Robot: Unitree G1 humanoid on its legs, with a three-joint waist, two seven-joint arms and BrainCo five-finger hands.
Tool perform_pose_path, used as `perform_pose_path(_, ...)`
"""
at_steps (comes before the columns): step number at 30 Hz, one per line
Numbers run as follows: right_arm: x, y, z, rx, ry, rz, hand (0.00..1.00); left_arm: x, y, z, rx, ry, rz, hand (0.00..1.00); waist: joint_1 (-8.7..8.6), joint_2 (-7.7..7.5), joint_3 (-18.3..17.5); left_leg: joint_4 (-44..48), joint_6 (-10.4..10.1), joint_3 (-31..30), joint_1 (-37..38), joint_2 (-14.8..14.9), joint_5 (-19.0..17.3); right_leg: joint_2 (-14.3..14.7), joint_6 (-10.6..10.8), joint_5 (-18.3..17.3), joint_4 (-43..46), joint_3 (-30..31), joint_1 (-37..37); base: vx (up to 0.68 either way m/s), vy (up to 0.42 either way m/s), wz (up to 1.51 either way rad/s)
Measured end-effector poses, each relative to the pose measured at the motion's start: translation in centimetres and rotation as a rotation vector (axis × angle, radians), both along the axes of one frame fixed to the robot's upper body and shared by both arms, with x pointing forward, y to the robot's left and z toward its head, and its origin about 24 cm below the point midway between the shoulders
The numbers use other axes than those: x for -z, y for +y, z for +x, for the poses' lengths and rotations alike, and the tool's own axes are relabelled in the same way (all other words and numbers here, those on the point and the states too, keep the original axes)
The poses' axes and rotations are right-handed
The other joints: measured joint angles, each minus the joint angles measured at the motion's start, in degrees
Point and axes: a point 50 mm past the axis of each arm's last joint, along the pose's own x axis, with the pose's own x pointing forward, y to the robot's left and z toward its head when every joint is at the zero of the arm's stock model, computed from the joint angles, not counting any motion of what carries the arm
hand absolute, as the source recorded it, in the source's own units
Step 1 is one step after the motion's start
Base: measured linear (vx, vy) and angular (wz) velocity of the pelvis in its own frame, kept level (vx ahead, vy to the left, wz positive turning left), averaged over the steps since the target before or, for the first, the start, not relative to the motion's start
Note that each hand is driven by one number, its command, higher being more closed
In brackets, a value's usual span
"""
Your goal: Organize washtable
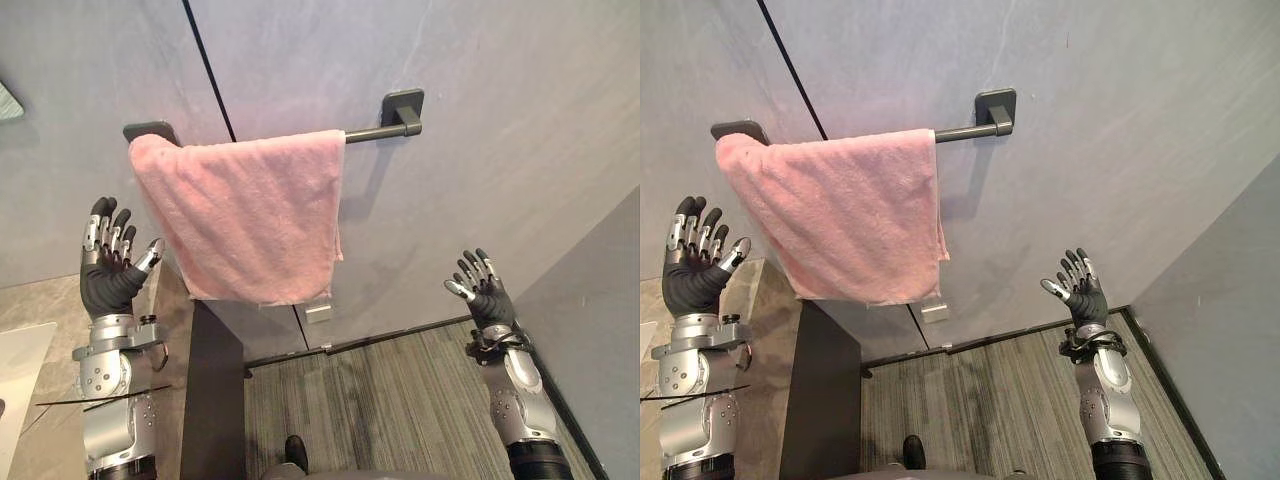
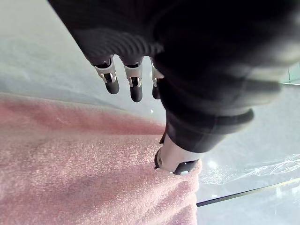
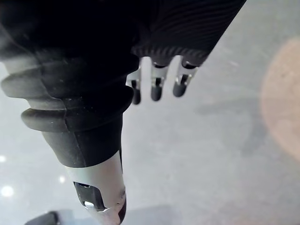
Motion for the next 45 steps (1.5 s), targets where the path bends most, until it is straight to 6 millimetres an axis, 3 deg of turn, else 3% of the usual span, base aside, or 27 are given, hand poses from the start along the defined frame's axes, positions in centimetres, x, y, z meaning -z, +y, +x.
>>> perform_pose_path(5, -1.1, 0.8, 1.1, -0.050, -0.036, -0.021, 0.00, -0.7, 0.7, 2.0, -0.011, 0.010, 0.039, 0.00, 0.02, -0.47, 0.31, 0.01, 0.14, 0.07, -2.24, 0.58, 0.89, 0.53, -0.58, 0.90, 0.33, 0.36, -2.22, -0.02, 0.008, -0.02)
perform_pose_path(13, -3.5, 2.0, 1.9, -0.109, -0.131, -0.039, 0.00, -1.5, 0.7, 3.5, -0.026, -0.004, 0.039, 0.00, 0.16, -1.43, 2.00, -0.02, 0.38, 0.71, -4.42, 1.23, 1.69, 1.08, -0.61, 2.03, 0.52, 1.58, -5.01, -0.06, 0.019, -0.06)
perform_pose_path(19, -3.7, 2.4, 2.1, -0.130, -0.138, -0.048, 0.00, -2.7, 0.4, 4.7, -0.028, -0.043, 0.036, 0.00, 0.19, -2.17, 3.38, -0.02, 1.09, 1.08, -7.01, 1.11, 2.69, 0.96, -0.31, 2.96, 0.42, 1.90, -7.71, -0.02, 0.032, -0.03)
perform_pose_path(23, -4.2, 2.7, 2.5, -0.144, -0.156, -0.054, 0.00, -2.9, 0.3, 5.1, -0.005, -0.038, 0.082, 0.00, 0.84, -2.73, 3.74, -0.01, 1.03, 1.54, -7.71, 1.32, 2.78, 1.09, -0.41, 3.04, 0.34, 1.99, -8.45, 0.00, 0.005, -0.01)
perform_pose_path(25, -5.0, 3.1, 3.1, -0.160, -0.183, -0.060, 0.00, -3.0, 0.0, 5.8, 0.024, -0.029, 0.086, 0.00, 2.00, -2.93, 4.05, -0.01, 1.03, 1.70, -8.43, 1.68, 2.80, 1.56, -0.64, 3.99, -0.64, 2.52, -8.99, -0.01, -0.001, -0.12)
perform_pose_path(28, -5.4, 3.6, 3.4, -0.183, -0.200, -0.064, 0.00, -3.0, 0.1, 6.2, 0.027, -0.019, 0.085, 0.00, 1.91, -3.25, 4.46, -0.01, 0.93, 1.68, -9.13, 1.94, 2.92, 1.85, -0.72, 4.28, -0.82, 2.59, -9.63, -0.01, -0.001, -0.03)
perform_pose_path(40, -6.7, 4.7, 4.3, -0.222, -0.243, -0.070, 0.00, -2.6, -2.3, 8.7, 0.134, 0.044, 0.097, 0.00, 1.69, -4.42, 6.80, 0.00, 1.32, 2.82, -11.94, 2.10, 3.66, 1.97, -0.72, 5.84, -1.57, 3.97, -12.91, 0.00, 0.005, -0.06)
perform_pose_path(41, -6.7, 4.7, 4.3, -0.222, -0.244, -0.070, 0.00, -2.4, -2.3, 8.8, 0.138, 0.054, 0.098, 1.00, 1.69, -4.43, 6.99, 0.00, 1.35, 3.19, -11.95, 2.08, 3.69, 1.94, -0.66, 5.91, -1.67, 4.21, -13.01, 0.04, 0.002, -0.10)
perform_pose_path(45, -6.8, 4.8, 4.3, -0.224, -0.248, -0.067, 0.00, -2.0, -2.8, 9.0, 0.154, 0.073, 0.114, 1.00, 1.64, -4.52, 7.14, 0.00, 1.35, 3.54, -12.06, 2.10, 3.68, 1.95, -0.64, 5.92, -1.78, 4.52, -13.27, 0.04, -0.003, -0.05)
